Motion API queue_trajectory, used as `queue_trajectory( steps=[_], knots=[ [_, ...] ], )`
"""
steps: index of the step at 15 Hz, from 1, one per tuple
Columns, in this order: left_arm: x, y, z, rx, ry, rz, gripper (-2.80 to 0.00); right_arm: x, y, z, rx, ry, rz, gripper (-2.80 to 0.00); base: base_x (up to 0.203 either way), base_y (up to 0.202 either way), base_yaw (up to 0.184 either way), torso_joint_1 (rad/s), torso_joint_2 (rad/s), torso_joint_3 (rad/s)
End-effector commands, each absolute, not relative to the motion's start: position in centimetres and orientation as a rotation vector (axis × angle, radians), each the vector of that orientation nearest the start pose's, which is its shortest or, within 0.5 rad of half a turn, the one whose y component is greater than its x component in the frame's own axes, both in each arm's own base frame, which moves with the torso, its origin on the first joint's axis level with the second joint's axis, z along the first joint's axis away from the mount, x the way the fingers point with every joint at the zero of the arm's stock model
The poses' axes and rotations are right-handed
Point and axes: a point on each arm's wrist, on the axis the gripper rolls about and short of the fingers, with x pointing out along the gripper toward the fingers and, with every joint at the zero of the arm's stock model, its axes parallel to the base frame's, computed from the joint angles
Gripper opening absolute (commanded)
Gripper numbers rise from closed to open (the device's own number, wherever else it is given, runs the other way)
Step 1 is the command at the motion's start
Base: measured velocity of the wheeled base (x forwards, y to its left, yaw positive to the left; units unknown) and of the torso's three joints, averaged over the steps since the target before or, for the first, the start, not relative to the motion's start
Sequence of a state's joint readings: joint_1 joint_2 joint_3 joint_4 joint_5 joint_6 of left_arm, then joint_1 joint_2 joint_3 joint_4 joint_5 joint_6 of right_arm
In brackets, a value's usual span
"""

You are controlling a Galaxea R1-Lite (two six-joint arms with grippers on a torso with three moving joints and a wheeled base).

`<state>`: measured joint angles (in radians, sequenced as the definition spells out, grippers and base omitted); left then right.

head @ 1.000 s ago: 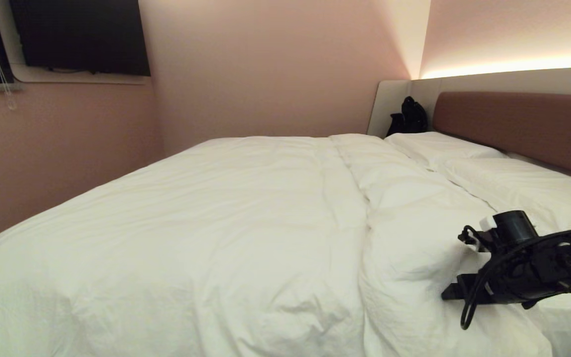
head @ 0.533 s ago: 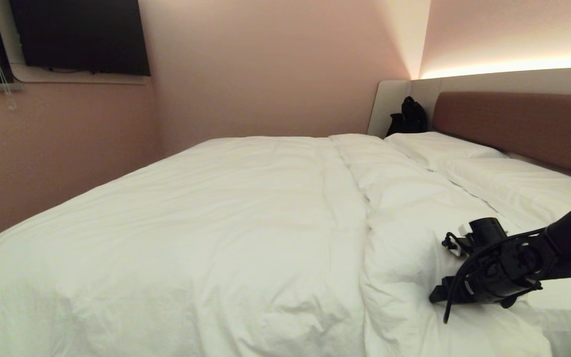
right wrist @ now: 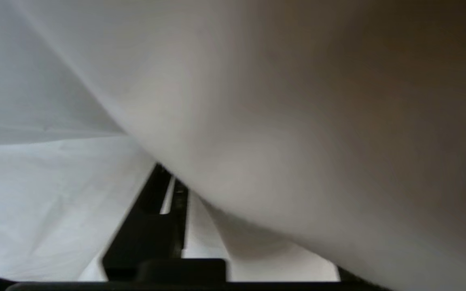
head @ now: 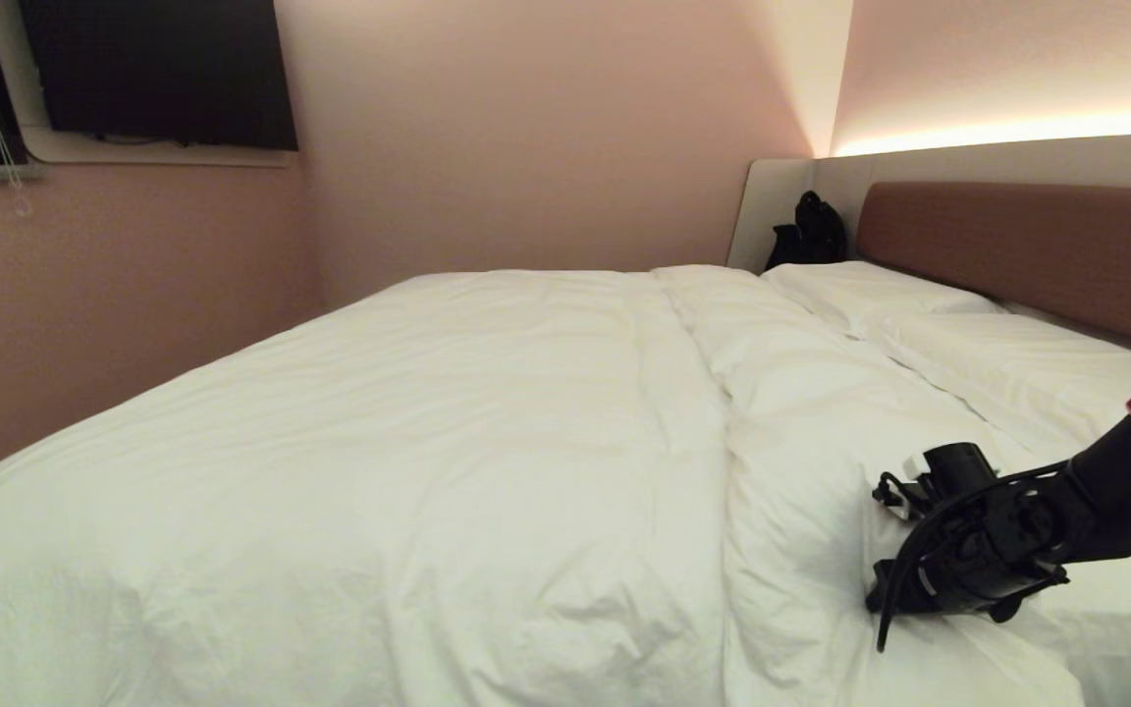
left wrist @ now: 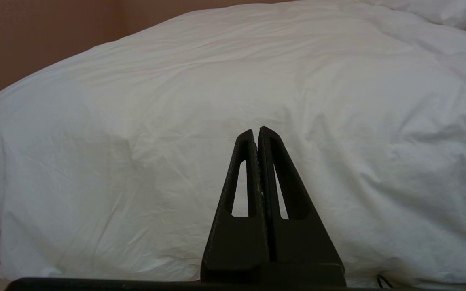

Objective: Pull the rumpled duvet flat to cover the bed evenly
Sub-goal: Flatten the corners of the folded blanket

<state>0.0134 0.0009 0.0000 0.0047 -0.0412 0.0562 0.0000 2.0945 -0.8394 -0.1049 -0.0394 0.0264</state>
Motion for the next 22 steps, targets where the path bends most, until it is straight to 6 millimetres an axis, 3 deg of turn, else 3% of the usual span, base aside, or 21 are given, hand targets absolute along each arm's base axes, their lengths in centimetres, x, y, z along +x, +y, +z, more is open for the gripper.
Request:
queue_trajectory(
  steps=[1, 4, 7, 14, 18, 22],
  knots=[
    [-2.3, -0.1, 7.5, 0.057, 0.005, -0.028, -2.80, 31.4, -0.1, 2.7, 0.002, 1.145, -0.051, -2.80, 0.000, 0.000, 0.000, 0.000, 0.00, 0.000],
    [-2.3, -0.1, 7.5, 0.057, 0.005, -0.028, -2.80, 30.1, -0.2, 3.5, -0.001, 1.147, -0.056, -2.80, 0.000, 0.000, 0.000, 0.000, 0.00, 0.000],
    [-2.3, -0.1, 7.5, 0.057, 0.005, -0.028, -2.80, 26.5, -0.9, 4.5, 0.004, 1.154, -0.083, -2.80, 0.000, 0.000, 0.000, 0.000, 0.00, 0.000],
    [-2.3, -0.1, 7.5, 0.057, 0.005, -0.028, -2.80, 21.8, -3.3, 4.3, 0.012, 1.222, -0.241, -2.80, 0.000, 0.000, 0.000, 0.000, 0.00, 0.000],
    [-2.3, -0.1, 7.5, 0.057, 0.005, -0.028, -2.80, 19.9, -3.4, 5.2, 0.007, 1.201, -0.253, -2.80, 0.000, 0.000, 0.000, 0.000, 0.00, 0.000],
    [-2.3, -0.1, 7.5, 0.057, 0.005, -0.028, -2.80, 20.9, -3.7, 4.8, 0.019, 1.206, -0.261, -2.80, 0.000, 0.000, 0.000, 0.000, 0.00, 0.000]
  ],
)
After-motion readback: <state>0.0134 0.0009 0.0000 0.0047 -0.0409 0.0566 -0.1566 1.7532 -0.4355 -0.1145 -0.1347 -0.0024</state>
